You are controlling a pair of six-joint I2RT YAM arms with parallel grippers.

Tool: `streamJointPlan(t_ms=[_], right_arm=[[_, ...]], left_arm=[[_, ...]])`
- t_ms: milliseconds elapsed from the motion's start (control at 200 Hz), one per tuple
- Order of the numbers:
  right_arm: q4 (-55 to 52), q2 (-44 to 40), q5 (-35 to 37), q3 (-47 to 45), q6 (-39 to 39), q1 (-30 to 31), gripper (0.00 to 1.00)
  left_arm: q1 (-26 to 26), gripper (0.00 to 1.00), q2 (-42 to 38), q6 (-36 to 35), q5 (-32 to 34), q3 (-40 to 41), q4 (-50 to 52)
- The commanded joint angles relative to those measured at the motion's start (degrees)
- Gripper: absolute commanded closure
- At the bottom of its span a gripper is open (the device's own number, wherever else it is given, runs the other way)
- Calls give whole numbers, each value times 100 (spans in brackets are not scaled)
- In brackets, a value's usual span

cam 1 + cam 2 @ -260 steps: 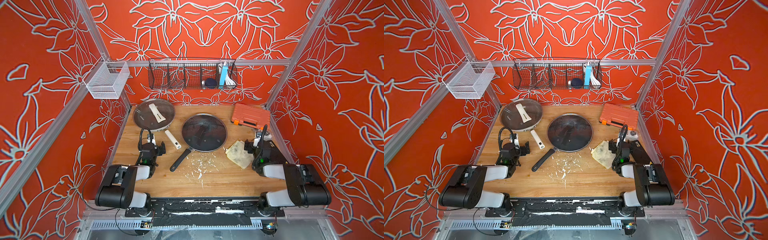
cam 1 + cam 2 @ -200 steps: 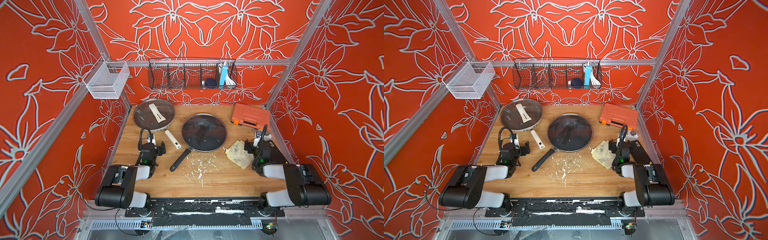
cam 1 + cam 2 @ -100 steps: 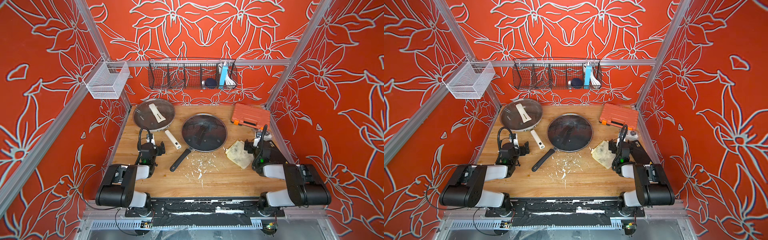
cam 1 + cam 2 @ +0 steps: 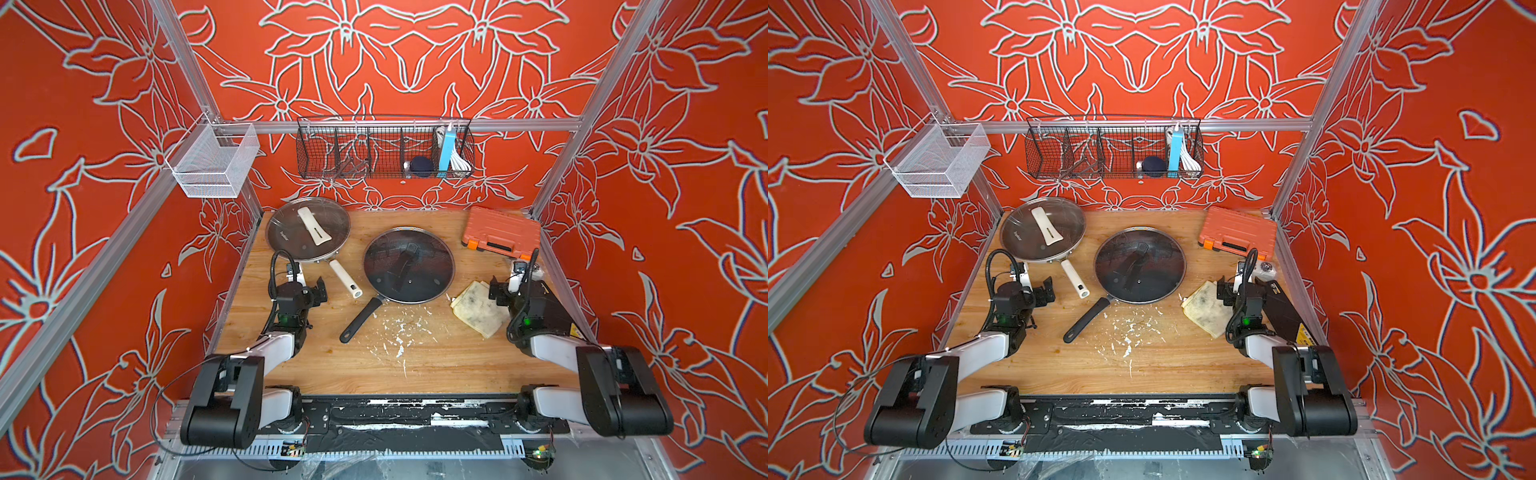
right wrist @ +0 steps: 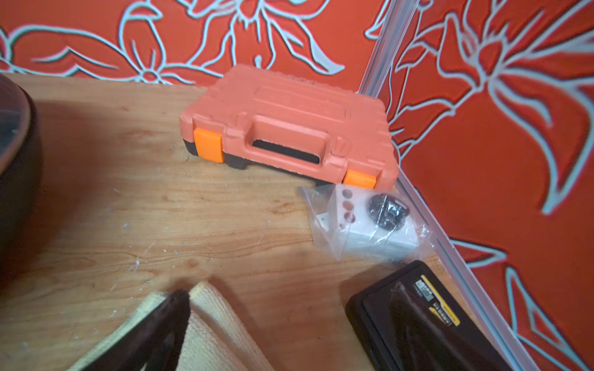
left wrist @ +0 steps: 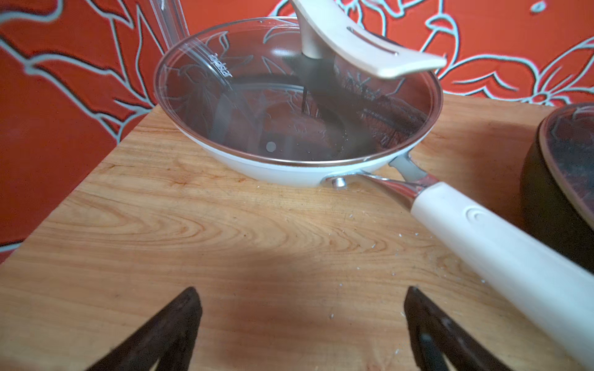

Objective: Wipe the pot lid with a cloth
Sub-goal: Pick up the pot lid from the cooking pot.

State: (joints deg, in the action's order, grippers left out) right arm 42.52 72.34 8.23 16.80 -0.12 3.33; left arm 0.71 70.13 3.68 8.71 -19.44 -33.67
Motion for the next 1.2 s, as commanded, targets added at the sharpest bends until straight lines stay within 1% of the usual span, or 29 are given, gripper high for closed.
streamJointPlan(t_ms=[0,155,270,390,410,490,565,615,706,866,1001,1111,1196], right_arm=[[-566,-348,-256,254,-141,-8,1],[-1436,-611,-327,668,-37,31,1],[-2198,-766,-427,1070,142,63,1],[-3155,-934,-445,1562,359,71,1],[-3305,-962,-445,1646,385,71,1],[-3944,-1066,-485,1960,518,72,1],[-4344,-1148,-668,2190,574,70,1],[-4596,-1198,-720,2315,763,71,1],[-5028,-1231,-987,2554,941,71,1],[-5429,-1237,-1502,2832,1259,111,1],[-5743,-1237,-1422,2931,1392,291,1],[-6008,-1256,-1322,2979,1251,488,1],[-6235,-1276,-1237,3052,1156,657,1]], left_arm=[[11,2,-327,422,165,-342,1117],[-8,2,-761,892,226,-847,2401],[-73,2,-1040,1023,303,-1261,3280],[-246,2,-1292,1162,351,-1672,4235],[-295,2,-1503,1184,351,-1714,4374],[-513,2,-1781,1199,308,-1866,4820],[-717,2,-2023,1223,227,-1952,5060],[-818,2,-2165,1267,117,-2006,5158],[-896,2,-2314,1339,-64,-2179,5382],[-1023,2,-2299,909,-440,-2632,5669],[-1121,2,-2066,851,-837,-3132,5853],[-1189,2,-1836,913,-1133,-3481,6030],[-1269,2,-1704,928,-1234,-3689,6184]])
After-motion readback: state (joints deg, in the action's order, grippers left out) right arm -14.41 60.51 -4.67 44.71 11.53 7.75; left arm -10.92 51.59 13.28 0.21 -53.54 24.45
